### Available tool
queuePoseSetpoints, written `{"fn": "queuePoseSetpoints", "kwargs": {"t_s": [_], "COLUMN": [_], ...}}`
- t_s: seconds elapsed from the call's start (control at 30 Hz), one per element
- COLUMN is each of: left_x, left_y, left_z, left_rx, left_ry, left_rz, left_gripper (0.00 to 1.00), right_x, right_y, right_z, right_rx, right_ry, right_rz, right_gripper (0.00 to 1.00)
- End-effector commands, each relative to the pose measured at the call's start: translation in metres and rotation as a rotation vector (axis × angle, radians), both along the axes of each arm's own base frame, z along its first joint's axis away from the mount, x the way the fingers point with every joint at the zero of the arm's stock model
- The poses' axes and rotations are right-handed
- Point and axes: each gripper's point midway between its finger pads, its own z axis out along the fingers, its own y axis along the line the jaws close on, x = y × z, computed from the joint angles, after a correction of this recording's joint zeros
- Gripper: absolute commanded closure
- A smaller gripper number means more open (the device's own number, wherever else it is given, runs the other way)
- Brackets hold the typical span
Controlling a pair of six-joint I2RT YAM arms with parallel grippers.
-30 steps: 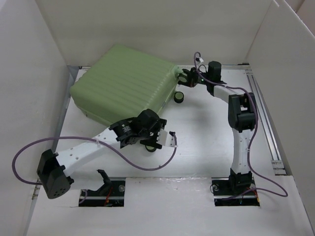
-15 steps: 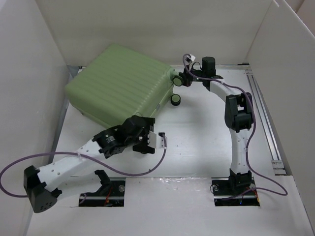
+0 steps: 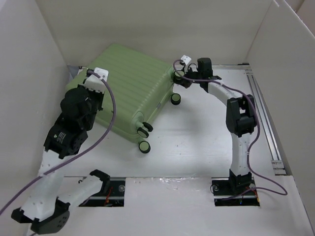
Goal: Pack the luggage
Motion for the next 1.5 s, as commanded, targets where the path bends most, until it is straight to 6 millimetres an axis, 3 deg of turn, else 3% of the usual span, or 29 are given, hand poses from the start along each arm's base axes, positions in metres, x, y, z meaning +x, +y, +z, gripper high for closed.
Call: {"fn": "queuePoseSetpoints", "kwargs": {"t_s": [0.0, 0.1, 0.17, 0.33, 0.47, 0.6, 0.63, 0.67, 0.73, 0.77, 0.83, 0.87, 0.9, 0.93, 0.97, 1.0, 1.03, 1.07, 1.1, 1.13, 1.17, 1.2, 1.23, 1.3, 1.33, 1.37, 1.4, 1.43, 1.47], "left_x": [-0.01, -0.025, -0.028, -0.037, -0.012, 0.032, 0.05, 0.066, 0.102, 0.121, 0.151, 0.172, 0.186, 0.197, 0.216, 0.228, 0.244, 0.241, 0.262, 0.27, 0.277, 0.292, 0.301, 0.307, 0.309, 0.3, 0.291, 0.28, 0.252], "left_y": [0.071, 0.118, 0.122, 0.184, 0.194, 0.201, 0.204, 0.195, 0.184, 0.166, 0.142, 0.134, 0.108, 0.095, 0.084, 0.072, 0.043, 0.029, 0.015, -0.016, -0.03, -0.042, -0.055, -0.079, -0.082, -0.083, -0.084, -0.084, -0.079], "left_z": [-0.086, -0.121, -0.142, -0.181, -0.223, -0.255, -0.252, -0.271, -0.262, -0.279, -0.276, -0.257, -0.272, -0.271, -0.249, -0.264, -0.241, -0.262, -0.236, -0.256, -0.253, -0.222, -0.227, -0.197, -0.178, -0.141, -0.122, -0.127, -0.082], "left_rx": [0.011, -0.062, -0.142, -0.314, -0.403, -0.428, -0.413, -0.405, -0.388, -0.361, -0.324, -0.291, -0.256, -0.22, -0.187, -0.168, -0.121, -0.104, -0.076, -0.043, -0.018, 0.032, 0.048, 0.06, 0.039, 0.021, 0.007, -0.006, -0.005], "left_ry": [0.273, 0.391, 0.458, 0.59, 0.7, 0.714, 0.688, 0.746, 0.729, 0.782, 0.787, 0.749, 0.794, 0.792, 0.748, 0.782, 0.736, 0.795, 0.722, 0.76, 0.747, 0.663, 0.651, 0.561, 0.509, 0.439, 0.407, 0.426, 0.353], "left_rz": [0.345, 0.528, 0.517, 0.656, 0.582, 0.524, 0.505, 0.455, 0.367, 0.305, 0.204, 0.165, 0.096, 0.042, 0.002, -0.03, -0.115, -0.148, -0.183, -0.245, -0.279, -0.307, -0.332, -0.37, -0.375, -0.381, -0.386, -0.394, -0.396], "left_gripper": [0.93, 1.0, 1.0, 1.0, 1.0, 0.85, 0.8, 0.79, 0.76, 0.75, 0.73, 0.72, 0.71, 0.71, 0.71, 0.71, 0.69, 0.69, 0.69, 0.68, 0.68, 0.68, 0.68, 0.67, 0.59, 0.54, 0.48, 0.43, 0.41], "right_x": [0.0, 0.0, -0.001, -0.003, -0.017, -0.046, -0.06, -0.068, -0.087, -0.102, -0.121, -0.147, -0.163, -0.177, -0.197, -0.215, -0.235, -0.24, -0.263, -0.277, -0.288, -0.307, -0.317, -0.33, -0.333, -0.332, -0.33, -0.329, -0.326], "right_y": [-0.007, -0.011, -0.009, -0.014, -0.002, 0.012, 0.02, 0.023, 0.036, 0.036, 0.04, 0.052, 0.056, 0.058, 0.07, 0.067, 0.072, 0.064, 0.068, 0.069, 0.071, 0.083, 0.087, 0.098, 0.104, 0.112, 0.115, 0.119, 0.124], "right_z": [0.036, 0.043, 0.041, 0.052, 0.064, 0.073, 0.062, 0.077, 0.076, 0.073, 0.073, 0.053, 0.07, 0.067, 0.065, 0.045, 0.055, 0.051, 0.036, 0.046, 0.045, 0.048, 0.048, 0.051, 0.047, 0.046, 0.048, 0.05, 0.044], "right_rx": [-0.055, -0.062, -0.079, -0.094, -0.123, -0.164, -0.173, -0.167, -0.177, -0.174, -0.163, -0.172, -0.137, -0.138, -0.135, -0.155, -0.126, -0.126, -0.136, -0.091, -0.079, -0.056, -0.044, -0.002, 0.015, 0.056, 0.078, 0.098, 0.11], "right_ry": [-0.108, -0.121, -0.12, -0.152, -0.197, -0.233, -0.219, -0.266, -0.265, -0.245, -0.239, -0.203, -0.226, -0.214, -0.214, -0.172, -0.172, -0.157, -0.125, -0.114, -0.1, -0.096, -0.081, -0.041, -0.023, -0.005, -0.003, -0.003, 0.001], "right_rz": [-0.038, -0.058, -0.064, -0.076, -0.06, -0.036, -0.018, -0.017, 0.005, 0.0, -0.014, 0.024, 0.017, 0.019, 0.036, 0.039, 0.031, 0.002, 0.027, 0.02, 0.024, 0.058, 0.064, 0.068, 0.069, 0.067, 0.063, 0.059, 0.055], "right_gripper": [1.0, 1.0, 1.0, 1.0, 1.0, 1.0, 1.0, 1.0, 1.0, 1.0, 1.0, 1.0, 1.0, 1.0, 1.0, 1.0, 1.0, 1.0, 1.0, 1.0, 1.0, 1.0, 1.0, 1.0, 1.0, 1.0, 1.0, 1.0, 1.0]}}
